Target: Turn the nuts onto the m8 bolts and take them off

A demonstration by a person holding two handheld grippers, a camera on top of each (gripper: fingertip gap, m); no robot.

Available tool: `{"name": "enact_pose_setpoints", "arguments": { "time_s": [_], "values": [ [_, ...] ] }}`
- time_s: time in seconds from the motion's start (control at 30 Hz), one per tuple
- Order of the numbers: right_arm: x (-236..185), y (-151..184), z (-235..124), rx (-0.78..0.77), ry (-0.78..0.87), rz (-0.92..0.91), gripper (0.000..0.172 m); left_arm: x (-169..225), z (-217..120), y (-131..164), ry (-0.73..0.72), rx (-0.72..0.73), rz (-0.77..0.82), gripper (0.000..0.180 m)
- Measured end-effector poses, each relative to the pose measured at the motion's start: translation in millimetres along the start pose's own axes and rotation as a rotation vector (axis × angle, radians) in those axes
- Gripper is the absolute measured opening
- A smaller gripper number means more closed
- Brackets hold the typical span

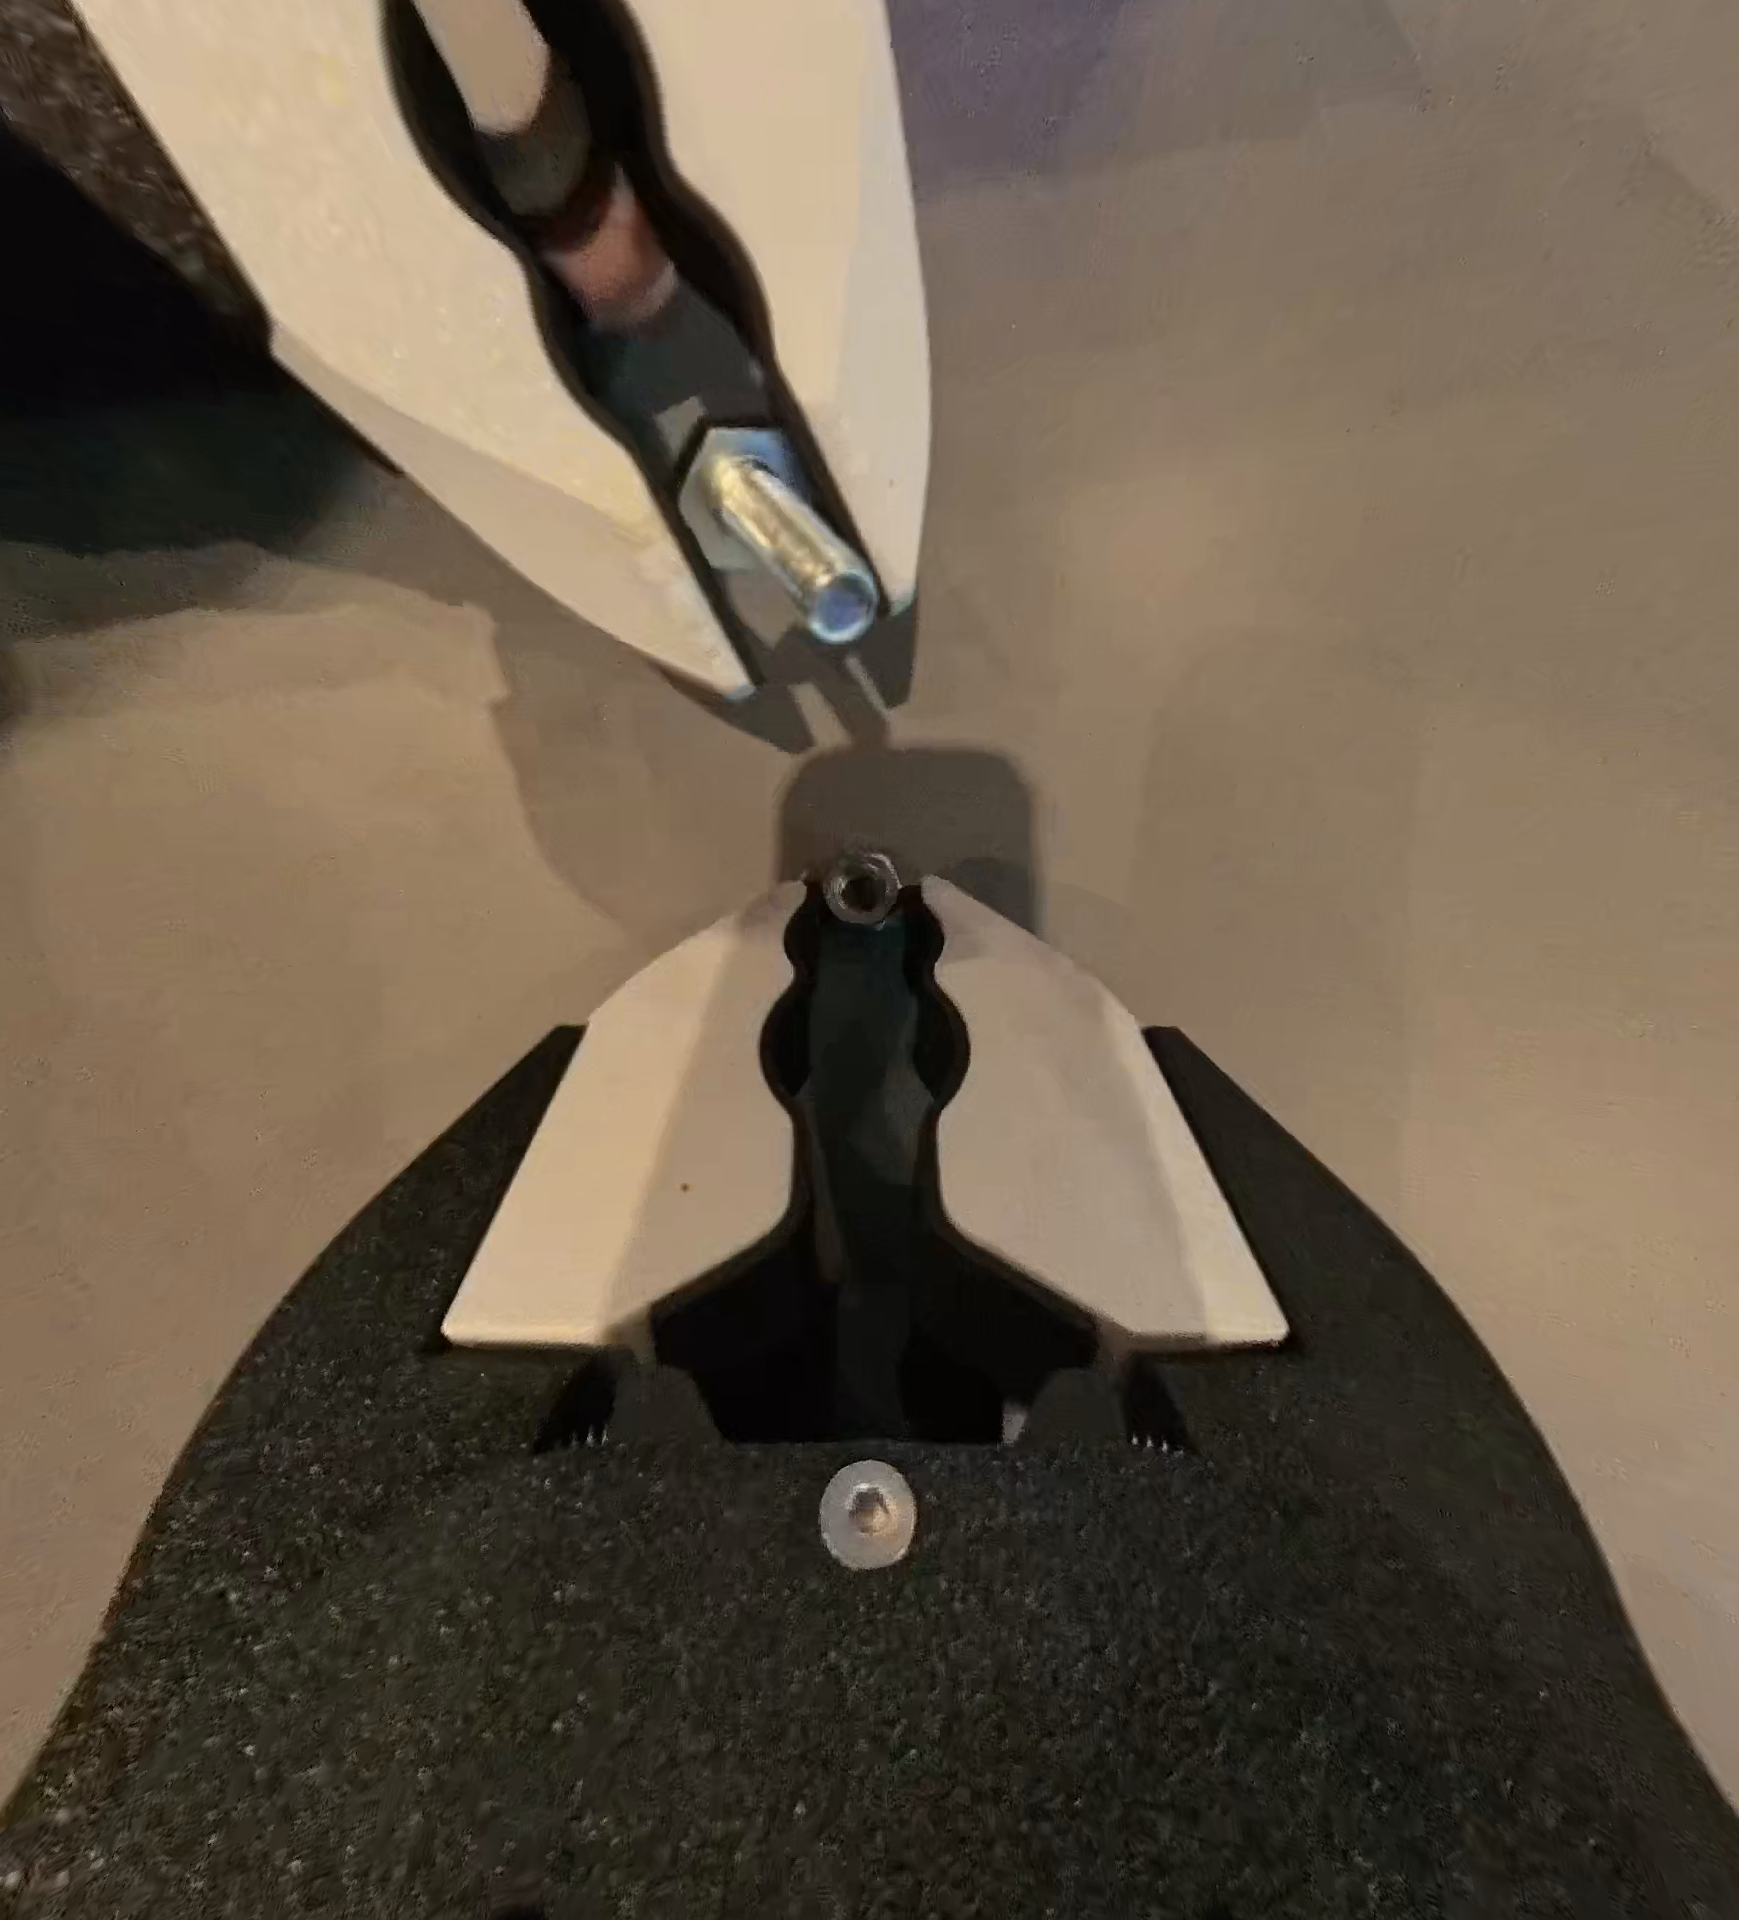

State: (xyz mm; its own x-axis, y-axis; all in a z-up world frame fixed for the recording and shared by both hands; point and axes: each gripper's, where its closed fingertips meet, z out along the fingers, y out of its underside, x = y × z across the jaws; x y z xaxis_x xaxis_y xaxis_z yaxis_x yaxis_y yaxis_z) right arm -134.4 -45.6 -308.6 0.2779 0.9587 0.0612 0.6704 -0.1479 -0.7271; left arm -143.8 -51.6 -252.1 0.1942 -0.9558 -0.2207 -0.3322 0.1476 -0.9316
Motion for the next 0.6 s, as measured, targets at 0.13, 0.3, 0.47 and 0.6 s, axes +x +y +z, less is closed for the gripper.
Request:
{"name": "enact_pose_setpoints", "arguments": {
  "time_s": [0.13, 0.3, 0.47, 0.6],
  "values": [
    [6, -22, -51, 0.081, 0.136, -0.045, 0.015, -1, -2, -2, -0.002, 0.017, -0.009, 0.014],
    [32, -9, -190, 0.133, 0.532, 0.044, 0.014, -2, -2, -3, -0.002, 0.023, -0.016, 0.015],
    [67, 91, -281, -0.068, 0.805, 0.295, 0.014, -2, -2, -2, -0.001, 0.016, -0.013, 0.015],
    [74, 164, -275, -0.268, 0.72, 0.422, 0.015, -1, -1, -2, 0.0, 0.014, -0.01, 0.015]
  ]
}}
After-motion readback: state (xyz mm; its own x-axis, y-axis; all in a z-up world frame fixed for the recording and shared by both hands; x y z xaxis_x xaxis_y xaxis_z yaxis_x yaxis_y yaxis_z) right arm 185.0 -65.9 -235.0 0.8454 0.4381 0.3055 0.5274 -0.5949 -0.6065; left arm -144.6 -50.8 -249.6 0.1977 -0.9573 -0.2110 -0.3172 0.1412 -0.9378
